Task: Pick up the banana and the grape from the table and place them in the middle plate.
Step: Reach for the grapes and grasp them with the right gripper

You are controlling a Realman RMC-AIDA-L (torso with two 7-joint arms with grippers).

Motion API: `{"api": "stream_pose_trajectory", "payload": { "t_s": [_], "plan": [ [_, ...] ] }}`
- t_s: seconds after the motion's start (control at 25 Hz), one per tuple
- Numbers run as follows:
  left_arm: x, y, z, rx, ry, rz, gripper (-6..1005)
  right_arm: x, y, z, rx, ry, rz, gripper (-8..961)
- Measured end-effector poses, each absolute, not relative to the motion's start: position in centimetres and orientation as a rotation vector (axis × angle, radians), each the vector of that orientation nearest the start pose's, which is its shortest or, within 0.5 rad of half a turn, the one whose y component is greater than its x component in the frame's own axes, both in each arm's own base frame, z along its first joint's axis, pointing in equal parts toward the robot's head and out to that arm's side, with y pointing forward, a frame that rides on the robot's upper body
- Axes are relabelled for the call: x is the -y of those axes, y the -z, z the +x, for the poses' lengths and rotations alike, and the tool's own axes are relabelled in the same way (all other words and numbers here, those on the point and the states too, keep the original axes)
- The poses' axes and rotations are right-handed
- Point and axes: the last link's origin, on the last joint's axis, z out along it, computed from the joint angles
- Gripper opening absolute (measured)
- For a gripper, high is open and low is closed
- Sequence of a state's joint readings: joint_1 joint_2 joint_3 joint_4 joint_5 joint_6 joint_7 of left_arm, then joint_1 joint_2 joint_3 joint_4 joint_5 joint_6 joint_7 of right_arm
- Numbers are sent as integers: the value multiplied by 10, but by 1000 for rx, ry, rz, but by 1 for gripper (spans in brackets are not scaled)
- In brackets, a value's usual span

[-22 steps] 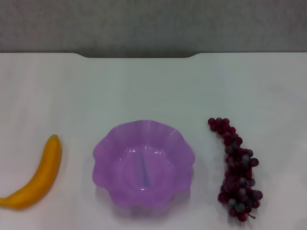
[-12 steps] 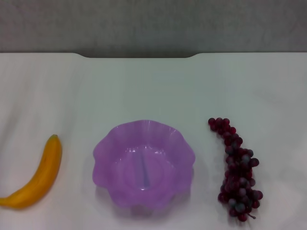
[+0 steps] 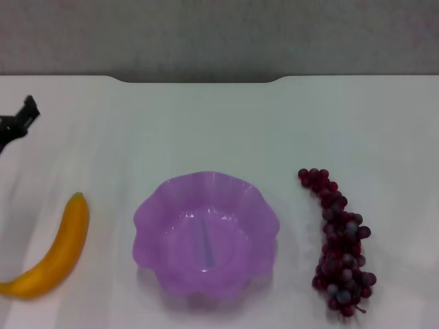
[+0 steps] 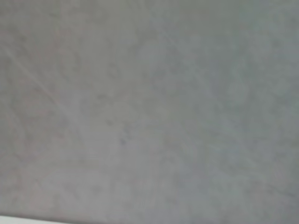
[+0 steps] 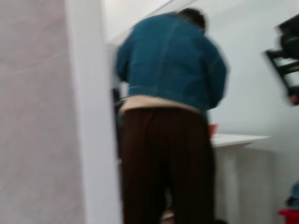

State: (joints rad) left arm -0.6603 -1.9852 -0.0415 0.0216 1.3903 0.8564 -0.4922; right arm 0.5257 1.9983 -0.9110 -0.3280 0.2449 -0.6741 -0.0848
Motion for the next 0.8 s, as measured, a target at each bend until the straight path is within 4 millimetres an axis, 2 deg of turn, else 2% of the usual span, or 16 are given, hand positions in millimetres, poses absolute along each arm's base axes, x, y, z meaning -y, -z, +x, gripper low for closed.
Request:
{"api": "stream_pose_trajectory", "payload": {
  "t_s": [0.24, 0.36, 0.52, 0.64, 0.8],
  "plan": [
    [-389, -16, -342, 803, 663, -1618, 876, -372, -105, 409, -854, -434, -1157, 877],
    [-385, -7, -338, 809, 676, -1673, 876, -366, -96, 401, -843, -468, -1246, 878],
    [-381, -9, -338, 834, 723, -1708, 876, -366, -86, 374, -828, -512, -1368, 878],
    [-376, -21, -344, 831, 746, -1698, 877, -370, -78, 345, -793, -527, -1456, 878],
    [-366, -32, -354, 853, 766, -1699, 877, -375, -56, 307, -752, -551, -1579, 878]
  ]
}}
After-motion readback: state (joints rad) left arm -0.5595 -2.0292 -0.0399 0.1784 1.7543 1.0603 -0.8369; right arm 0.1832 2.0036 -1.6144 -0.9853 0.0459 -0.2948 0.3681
